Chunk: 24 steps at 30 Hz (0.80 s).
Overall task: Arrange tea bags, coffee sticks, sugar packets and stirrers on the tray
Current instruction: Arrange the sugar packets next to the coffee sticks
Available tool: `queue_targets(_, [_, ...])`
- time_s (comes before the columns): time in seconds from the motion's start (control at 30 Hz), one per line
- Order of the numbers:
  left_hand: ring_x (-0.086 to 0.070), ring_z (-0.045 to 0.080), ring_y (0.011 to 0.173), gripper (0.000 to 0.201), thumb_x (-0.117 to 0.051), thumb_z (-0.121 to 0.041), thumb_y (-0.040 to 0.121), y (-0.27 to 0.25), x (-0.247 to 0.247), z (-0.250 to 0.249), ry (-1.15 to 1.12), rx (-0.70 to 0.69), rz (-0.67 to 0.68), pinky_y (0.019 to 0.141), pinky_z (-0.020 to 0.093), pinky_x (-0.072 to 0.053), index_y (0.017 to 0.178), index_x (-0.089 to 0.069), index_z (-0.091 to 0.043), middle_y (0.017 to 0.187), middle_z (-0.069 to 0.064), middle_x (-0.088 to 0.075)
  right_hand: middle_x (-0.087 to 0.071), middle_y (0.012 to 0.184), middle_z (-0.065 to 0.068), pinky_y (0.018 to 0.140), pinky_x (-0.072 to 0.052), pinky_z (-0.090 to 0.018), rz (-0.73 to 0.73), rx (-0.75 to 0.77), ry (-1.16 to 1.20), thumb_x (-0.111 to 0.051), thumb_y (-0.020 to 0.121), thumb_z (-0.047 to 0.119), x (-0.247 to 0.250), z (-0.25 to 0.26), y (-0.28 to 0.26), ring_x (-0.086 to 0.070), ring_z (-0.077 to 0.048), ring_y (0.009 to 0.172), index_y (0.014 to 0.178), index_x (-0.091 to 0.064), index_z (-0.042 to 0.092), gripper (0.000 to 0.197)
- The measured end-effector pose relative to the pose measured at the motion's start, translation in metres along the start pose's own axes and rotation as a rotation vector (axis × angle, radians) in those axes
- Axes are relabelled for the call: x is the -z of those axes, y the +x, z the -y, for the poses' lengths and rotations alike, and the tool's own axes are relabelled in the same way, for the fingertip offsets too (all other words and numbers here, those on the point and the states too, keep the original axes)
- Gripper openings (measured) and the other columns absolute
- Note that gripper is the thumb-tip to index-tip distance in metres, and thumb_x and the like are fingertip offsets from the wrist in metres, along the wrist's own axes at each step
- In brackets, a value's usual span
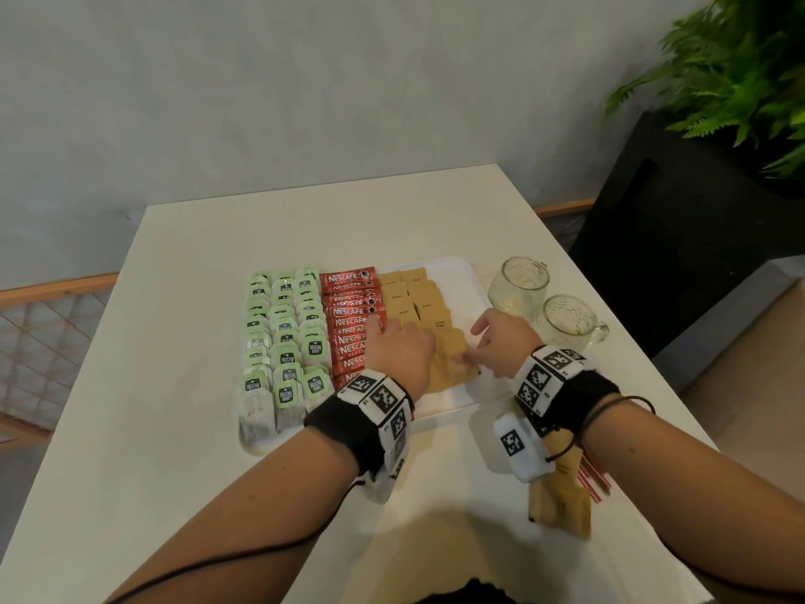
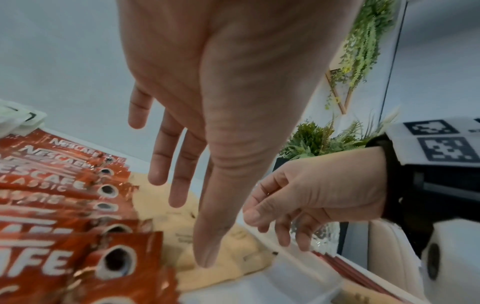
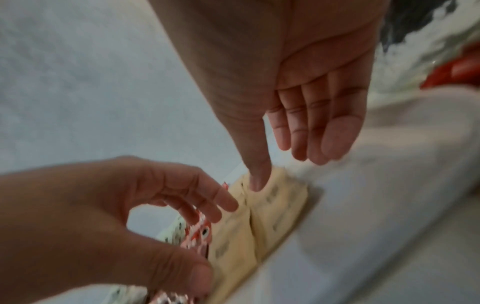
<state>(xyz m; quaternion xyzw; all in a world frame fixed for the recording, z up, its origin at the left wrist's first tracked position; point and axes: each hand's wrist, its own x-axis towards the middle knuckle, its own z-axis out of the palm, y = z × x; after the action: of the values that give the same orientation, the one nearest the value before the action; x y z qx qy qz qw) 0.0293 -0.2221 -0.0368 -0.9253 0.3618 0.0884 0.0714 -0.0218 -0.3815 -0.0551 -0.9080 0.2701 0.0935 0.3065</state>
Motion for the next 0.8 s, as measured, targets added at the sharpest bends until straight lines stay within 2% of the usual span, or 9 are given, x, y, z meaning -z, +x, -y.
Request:
queue_targets(0.1, [-0.049,0.025,0.121,0.035,-0.062,-0.032,0.088,-0.006,0.009,-0.011,-0.030,-0.052,-0.057,0.112,0.052,-0.021,0.123,-0.057,-0.029,0.124,-0.002,-0.059,-0.066,0.082,0.002,0.051,-0.050,-0.030,-0.065,0.049,0.086,-0.082,0.070,0.040,0.027,-0.007,-0.020,-0.066,-0.019,0.065,0.097,-0.056,0.021,0.042])
queue_targets(0.17, [-0.050,0.025,0.119,0.036,-0.063,-0.035,0.088,-0.012,0.014,-0.022,-0.056,-0.108,-0.088,0.106,0.047,-0.028,0.123,-0.056,-0.031,0.124,-0.002,-0.058,-0.068,0.081,0.003,0.058,-0.055,-0.034,-0.098,0.069,0.148,-0.082,0.071,0.035,0.042,-0.019,-0.041,-0.067,-0.019,0.069,0.095,-0.060,0.022,0.035])
queue_targets(0.23, [-0.052,0.024,0.116,0.038,-0.064,-0.036,0.088,-0.017,0.014,-0.035,-0.096,-0.179,-0.098,0.098,0.043,-0.033,0.124,-0.055,-0.031,0.123,-0.001,-0.058,-0.068,0.082,0.005,0.060,-0.049,-0.026,-0.100,0.067,0.145,-0.082,0.072,0.033,0.050,-0.036,-0.063,-0.065,-0.012,0.071,0.095,-0.063,0.024,0.031])
queue_targets(0.3, [-0.054,0.022,0.114,0.039,-0.065,-0.035,0.088,-0.022,0.009,-0.049,-0.150,-0.249,-0.066,0.093,0.039,-0.037,0.125,-0.055,-0.031,0.121,-0.001,-0.059,-0.067,0.084,0.007,0.060,-0.043,-0.020,-0.077,0.060,0.088,-0.082,0.072,0.031,0.052,-0.057,-0.084,-0.061,-0.006,0.074,0.094,-0.065,0.027,0.028])
queue_targets(0.4, [-0.058,0.021,0.109,0.035,-0.066,-0.035,0.087,-0.030,-0.001,-0.071,-0.224,-0.320,0.004,0.085,0.035,-0.042,0.121,-0.058,-0.029,0.117,-0.001,-0.061,-0.067,0.083,0.006,0.063,-0.047,-0.019,-0.016,0.048,0.052,-0.083,0.072,0.027,0.044,-0.085,-0.110,-0.061,-0.009,0.075,0.090,-0.066,0.028,0.025])
queue_targets(0.5, [-0.060,0.020,0.107,0.029,-0.067,-0.036,0.086,-0.035,-0.010,-0.092,-0.315,-0.348,0.042,0.078,0.032,-0.044,0.114,-0.062,-0.026,0.114,-0.001,-0.062,-0.067,0.079,0.005,0.058,-0.046,-0.013,0.033,0.072,0.088,-0.085,0.069,0.024,0.032,-0.101,-0.132,-0.061,-0.008,0.070,0.087,-0.068,0.024,0.025])
queue_targets(0.6, [-0.058,0.018,0.111,0.036,-0.067,-0.037,0.086,-0.038,-0.014,-0.109,-0.441,-0.337,0.076,0.082,0.032,-0.045,0.120,-0.060,-0.027,0.122,-0.003,-0.059,-0.065,0.077,0.010,0.058,-0.043,-0.010,0.080,0.110,0.033,-0.086,0.066,0.028,0.019,-0.109,-0.145,-0.058,-0.003,0.068,0.085,-0.065,0.028,0.029])
queue_targets(0.7, [-0.055,0.020,0.114,0.058,-0.077,-0.039,0.076,-0.040,-0.017,-0.125,-0.402,-0.406,0.126,0.083,0.033,-0.045,0.128,-0.055,-0.028,0.128,-0.001,-0.049,-0.061,0.081,0.013,0.063,-0.042,-0.019,0.065,0.101,-0.055,-0.087,0.060,0.041,0.008,-0.110,-0.151,-0.057,-0.006,0.074,0.085,-0.056,0.030,0.042])
queue_targets(0.8, [-0.052,0.025,0.116,0.073,-0.083,-0.034,0.069,-0.041,-0.020,-0.133,-0.337,-0.408,0.184,0.089,0.039,-0.049,0.134,-0.051,-0.025,0.129,0.003,-0.044,-0.059,0.090,0.012,0.070,-0.047,-0.028,0.044,0.078,-0.148,-0.085,0.056,0.052,0.001,-0.107,-0.155,-0.057,-0.012,0.082,0.098,-0.051,0.030,0.058])
